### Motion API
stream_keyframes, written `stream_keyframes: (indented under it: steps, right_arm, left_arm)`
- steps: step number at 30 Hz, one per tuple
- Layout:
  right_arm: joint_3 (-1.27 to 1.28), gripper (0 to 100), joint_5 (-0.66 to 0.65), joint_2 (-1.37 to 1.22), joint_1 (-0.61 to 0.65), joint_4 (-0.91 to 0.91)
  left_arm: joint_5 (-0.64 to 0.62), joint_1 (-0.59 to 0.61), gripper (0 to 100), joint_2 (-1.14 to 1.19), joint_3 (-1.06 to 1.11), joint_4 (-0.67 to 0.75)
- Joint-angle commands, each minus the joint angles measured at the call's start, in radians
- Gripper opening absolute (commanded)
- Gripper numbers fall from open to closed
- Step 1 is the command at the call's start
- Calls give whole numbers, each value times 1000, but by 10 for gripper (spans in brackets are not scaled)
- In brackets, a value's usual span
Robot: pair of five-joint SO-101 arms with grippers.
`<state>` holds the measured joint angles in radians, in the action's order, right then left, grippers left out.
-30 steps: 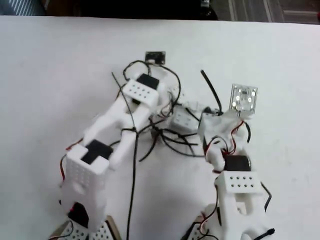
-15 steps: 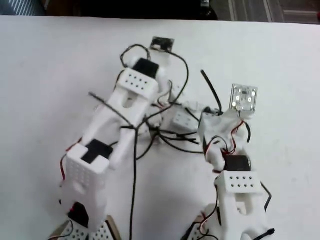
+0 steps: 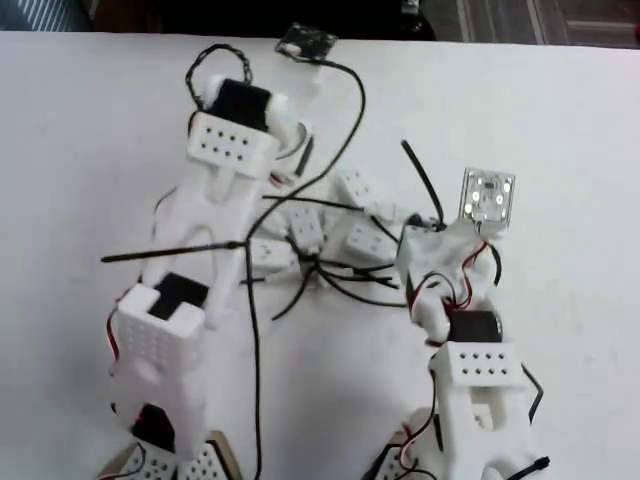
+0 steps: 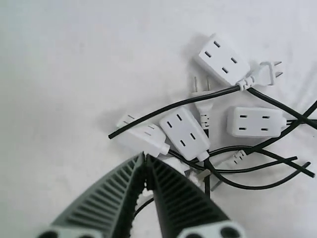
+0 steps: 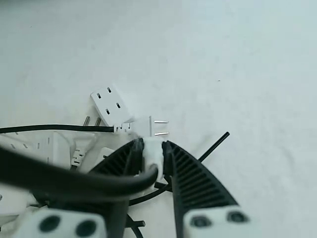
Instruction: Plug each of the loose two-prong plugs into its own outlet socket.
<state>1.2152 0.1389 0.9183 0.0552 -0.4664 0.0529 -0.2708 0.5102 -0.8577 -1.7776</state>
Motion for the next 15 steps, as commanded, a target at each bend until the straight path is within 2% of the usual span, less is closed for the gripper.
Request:
stream_keyframes:
  steps: [1,4,10,15]
  right_arm:
    - [-55,17,6,-1,-13,21]
    - [-55,17,6,-1,-13,21]
    - [-55,17,6,-1,-12,21]
    - [-55,17,5,-1,-12,21]
  left_arm:
    - [48,2,27,-7,-37,-5]
    - [-21,-2,42,4,-31,-5]
    - [-272,24,246,68,101,-2]
    - [-315,53,249,150,163,0]
